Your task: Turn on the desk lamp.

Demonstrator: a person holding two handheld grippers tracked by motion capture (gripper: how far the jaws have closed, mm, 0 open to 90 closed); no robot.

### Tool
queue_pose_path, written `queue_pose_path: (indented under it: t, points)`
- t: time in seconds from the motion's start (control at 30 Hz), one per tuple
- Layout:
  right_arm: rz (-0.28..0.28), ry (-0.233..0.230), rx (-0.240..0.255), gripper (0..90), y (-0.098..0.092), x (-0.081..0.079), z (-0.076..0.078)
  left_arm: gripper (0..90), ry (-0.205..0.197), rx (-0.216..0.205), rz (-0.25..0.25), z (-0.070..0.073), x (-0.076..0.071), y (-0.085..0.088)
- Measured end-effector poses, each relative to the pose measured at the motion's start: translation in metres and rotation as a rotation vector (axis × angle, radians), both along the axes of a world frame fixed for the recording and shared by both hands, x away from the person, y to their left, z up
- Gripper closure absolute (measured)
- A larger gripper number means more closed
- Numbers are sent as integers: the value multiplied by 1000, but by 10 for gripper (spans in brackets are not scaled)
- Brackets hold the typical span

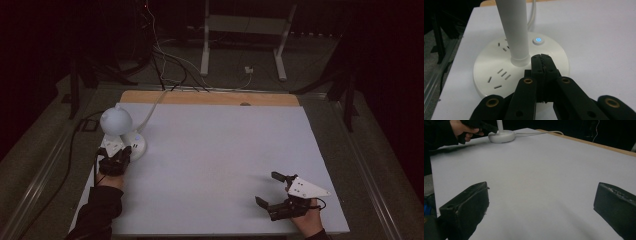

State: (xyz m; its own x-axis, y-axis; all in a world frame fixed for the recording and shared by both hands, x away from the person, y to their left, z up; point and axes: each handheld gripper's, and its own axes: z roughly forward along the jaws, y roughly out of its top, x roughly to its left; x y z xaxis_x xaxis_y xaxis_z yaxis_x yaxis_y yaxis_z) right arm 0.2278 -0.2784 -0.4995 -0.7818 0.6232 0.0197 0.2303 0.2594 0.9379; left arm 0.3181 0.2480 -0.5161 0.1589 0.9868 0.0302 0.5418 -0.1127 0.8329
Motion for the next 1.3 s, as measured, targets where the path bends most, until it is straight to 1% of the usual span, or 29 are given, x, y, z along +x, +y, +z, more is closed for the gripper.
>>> queue_pose_path:
  t: [0.07,0.13,0.27,0.5,0.6,0.63,0.7,0.73,0.77,0.83,0.87,0.93,0.97,1.03,1.07,1.13,1.2,1.27,1.3]
  points:
    - [-1,2,6,0,0,0,0,900,-2,11,-4,-1,0,-1]
    - [-1,-1,1,0,0,0,0,900,4,18,-7,-2,0,-1]
    - [1,0,4,0,0,0,1,900,2,11,-6,-3,0,0]
    - [0,0,3,0,0,0,0,900,-1,17,-5,-3,0,-2]
    - [0,1,0,0,0,0,0,900,4,17,-7,-3,0,-1]
    - [0,2,2,0,0,0,0,900,5,20,-4,-3,0,-2]
    - [2,6,-2,0,1,-1,0,900,5,44,-10,-3,0,-3]
    - [2,6,-2,0,1,-1,0,900,5,46,-11,-3,1,-3]
    - [2,6,-1,0,1,0,0,900,5,39,-11,-3,1,-2]
    - [2,6,1,0,1,0,0,900,-4,54,-22,-3,-1,-3]
    - [2,7,0,0,1,0,0,900,-13,53,-32,-3,-1,-3]
    - [2,3,-2,0,0,-1,0,900,-13,50,-27,-3,-3,-4]
    - [1,0,0,0,0,0,0,900,-23,45,-24,-2,-4,-4]
    - [-2,2,4,0,-1,0,0,842,-35,35,-10,2,-6,-6]
    - [-2,2,4,0,-1,0,0,842,-43,23,-4,4,-7,-8]
    - [-2,2,3,0,-1,0,0,786,-46,7,5,7,-9,-9]
    - [-3,2,4,0,-1,0,0,739,-47,10,20,9,-11,-13]
    - [0,-1,-1,0,0,-1,1,598,-45,17,52,9,-12,-15]
    - [0,-1,-1,0,0,-1,1,598,-41,18,64,10,-12,-16]
